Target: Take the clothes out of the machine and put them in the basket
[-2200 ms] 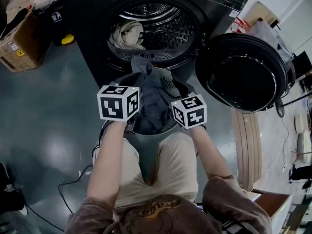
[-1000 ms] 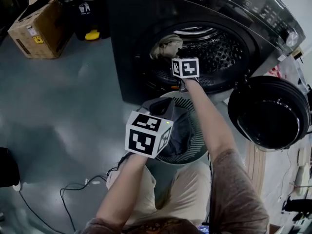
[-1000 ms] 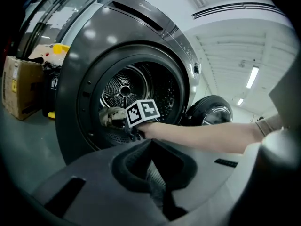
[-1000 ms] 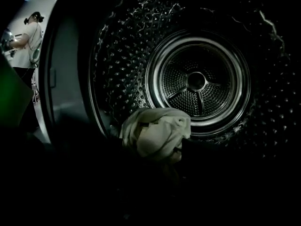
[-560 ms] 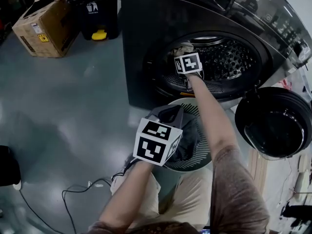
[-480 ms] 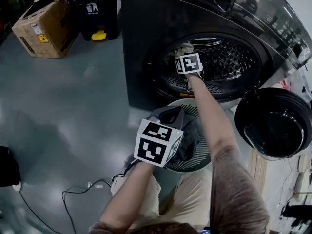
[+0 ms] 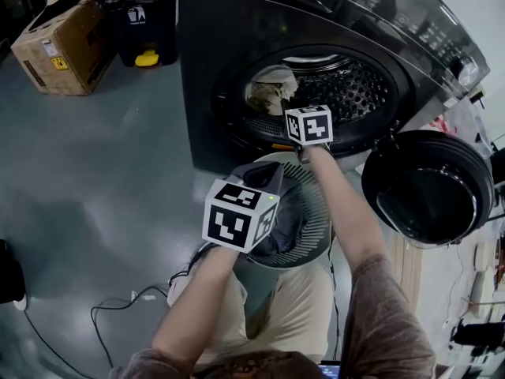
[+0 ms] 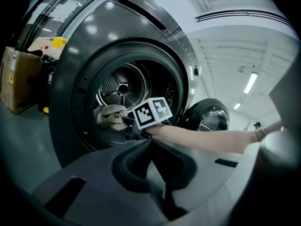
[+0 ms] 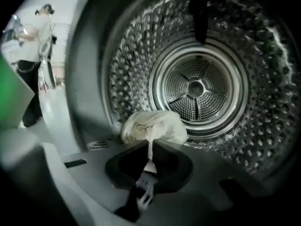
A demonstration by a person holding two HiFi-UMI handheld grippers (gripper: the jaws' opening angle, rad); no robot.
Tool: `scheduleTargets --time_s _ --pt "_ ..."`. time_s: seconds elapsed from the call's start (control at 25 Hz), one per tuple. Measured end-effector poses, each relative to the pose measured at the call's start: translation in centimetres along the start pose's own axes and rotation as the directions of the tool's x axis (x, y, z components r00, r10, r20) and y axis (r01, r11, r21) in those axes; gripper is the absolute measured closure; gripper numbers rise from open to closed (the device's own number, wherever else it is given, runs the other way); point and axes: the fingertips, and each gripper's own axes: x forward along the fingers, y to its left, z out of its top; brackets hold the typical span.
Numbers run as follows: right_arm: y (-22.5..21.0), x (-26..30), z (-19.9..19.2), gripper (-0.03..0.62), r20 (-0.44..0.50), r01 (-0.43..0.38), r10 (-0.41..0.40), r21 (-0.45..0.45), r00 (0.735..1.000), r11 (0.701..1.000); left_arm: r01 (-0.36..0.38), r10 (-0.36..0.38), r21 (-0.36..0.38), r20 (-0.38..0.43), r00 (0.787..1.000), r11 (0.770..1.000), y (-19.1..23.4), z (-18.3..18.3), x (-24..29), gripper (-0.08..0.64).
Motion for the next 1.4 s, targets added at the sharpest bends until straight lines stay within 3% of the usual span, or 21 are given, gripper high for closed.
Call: scheduleTargets --time_s 0.12,0.32,0.52,0.72,0.88,0.96,1.04,1.2,1.4 --pt "0.3 -4.8 -0.3 0.572 0.054 -0.027 0.025 0.04 0.998 0.999 0.0 0.001 0.036 -0.011 1.0 0.999 -1.0 -0.2 0.5 0.555" --pt "1.9 -13.1 -2.5 0.574 0.14 -0.07 0.065 0.032 0.988 0.997 -0.011 0.013 0.069 -0.032 0.999 0.998 -2.4 -0.6 1.1 0.555" --pt "5.7 -19.6 -6.1 0.574 0.134 -0.125 0.123 0.008 0.983 0.992 -0.029 0.034 0.108 -0.044 0.998 0.994 -3.3 -1.0 1.4 0.555" --pt "9.2 -23.6 -10.3 0.574 0.107 -0.174 0.166 0.066 0.98 0.983 -0.061 0.065 0.102 -0.037 0.997 0.993 -3.3 -0.8 1.5 0.555" --pt "10.2 -24.3 -12.7 0.567 0.078 -0.154 0.148 0.076 0.986 0.985 -0.073 0.077 0.096 -0.035 0.996 0.993 -3.4 -0.8 1.7 0.555" --pt "9.3 -24.0 -12.9 0.504 0.071 -0.12 0.115 0.077 0.991 0.99 -0.071 0.075 0.101 -0.038 0.996 0.992 -3.7 -0.9 1.9 0.555" --pt "8.5 -23.9 -12.4 0.363 0.079 -0.086 0.08 0.076 0.994 0.993 -0.069 0.073 0.106 -0.039 0.997 0.992 -3.9 -0.9 1.8 0.555" --pt "7.0 -22.2 -10.6 0.311 0.117 -0.064 0.054 0.083 0.992 0.995 -0.077 0.08 0.097 -0.026 0.996 0.992 -3.7 -0.4 1.6 0.555" --pt "5.1 -15.9 -7.0 0.231 0.136 -0.081 0.074 0.047 0.988 0.996 -0.08 0.084 0.099 -0.032 0.996 0.992 -3.6 -0.5 1.3 0.555"
